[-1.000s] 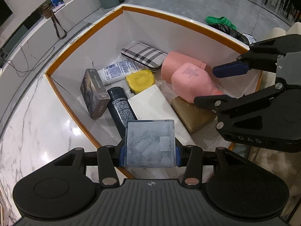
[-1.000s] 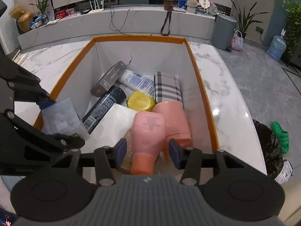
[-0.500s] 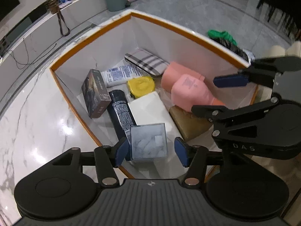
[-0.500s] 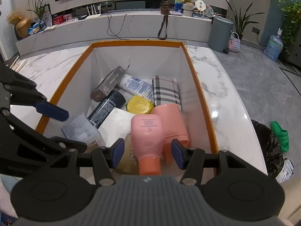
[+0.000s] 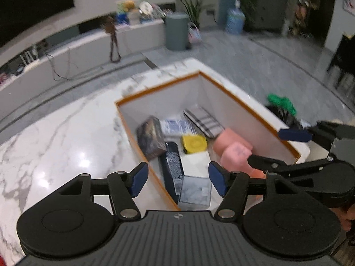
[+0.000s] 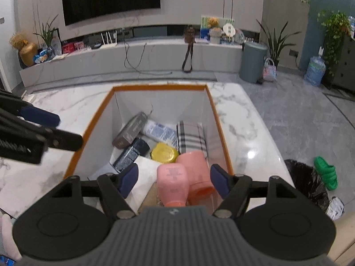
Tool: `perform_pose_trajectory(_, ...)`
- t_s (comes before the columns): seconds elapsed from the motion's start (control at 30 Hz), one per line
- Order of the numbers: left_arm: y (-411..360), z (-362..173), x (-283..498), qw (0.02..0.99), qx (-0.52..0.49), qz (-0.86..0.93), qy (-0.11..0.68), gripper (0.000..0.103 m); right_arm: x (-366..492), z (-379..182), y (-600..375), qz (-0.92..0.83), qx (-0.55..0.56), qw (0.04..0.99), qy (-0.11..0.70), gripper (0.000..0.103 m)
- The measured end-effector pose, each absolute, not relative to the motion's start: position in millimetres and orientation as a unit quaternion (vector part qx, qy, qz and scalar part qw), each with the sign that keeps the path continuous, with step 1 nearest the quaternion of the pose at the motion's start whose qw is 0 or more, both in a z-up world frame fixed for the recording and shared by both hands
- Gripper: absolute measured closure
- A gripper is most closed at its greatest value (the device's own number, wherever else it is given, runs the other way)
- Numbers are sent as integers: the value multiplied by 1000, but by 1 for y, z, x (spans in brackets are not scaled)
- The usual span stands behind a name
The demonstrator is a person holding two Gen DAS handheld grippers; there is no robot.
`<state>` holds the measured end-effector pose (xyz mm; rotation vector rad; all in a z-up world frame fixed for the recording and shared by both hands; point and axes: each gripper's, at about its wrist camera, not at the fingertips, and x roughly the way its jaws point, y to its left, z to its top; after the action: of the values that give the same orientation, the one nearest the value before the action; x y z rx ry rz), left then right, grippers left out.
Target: Organize rigid objects
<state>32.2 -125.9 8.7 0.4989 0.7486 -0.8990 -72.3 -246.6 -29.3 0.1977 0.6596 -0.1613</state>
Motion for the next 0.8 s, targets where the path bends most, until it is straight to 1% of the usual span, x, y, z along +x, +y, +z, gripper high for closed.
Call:
perform_pose_trajectory(0.33,-74,32,3,860,176,-371,303,28,-110,-5,-232,-62,95,960,255,29)
perform_pose_trajectory(0.4,-64,34,-2,872,164,-357,292,28,-118,-1,-225,-52,84,965,241,25)
perform_pose_trajectory(0.53,-45,38,-19,892,165,-328,265,28,-133,3,-211,-41,69,972,223,21)
perform_pose_trajectory(0.67,-18,36,-31,916,129,-290,245,28,-145,5,-203,-35,70,973,218,16)
perform_pose_trajectory(0.73,-4,33,-35,926,112,-268,240,28,-149,3,-201,-36,70,973,216,15)
perform_pose_trajectory(0.8,10,29,-38,937,96,-235,238,24,-153,1,-199,-40,72,973,214,11)
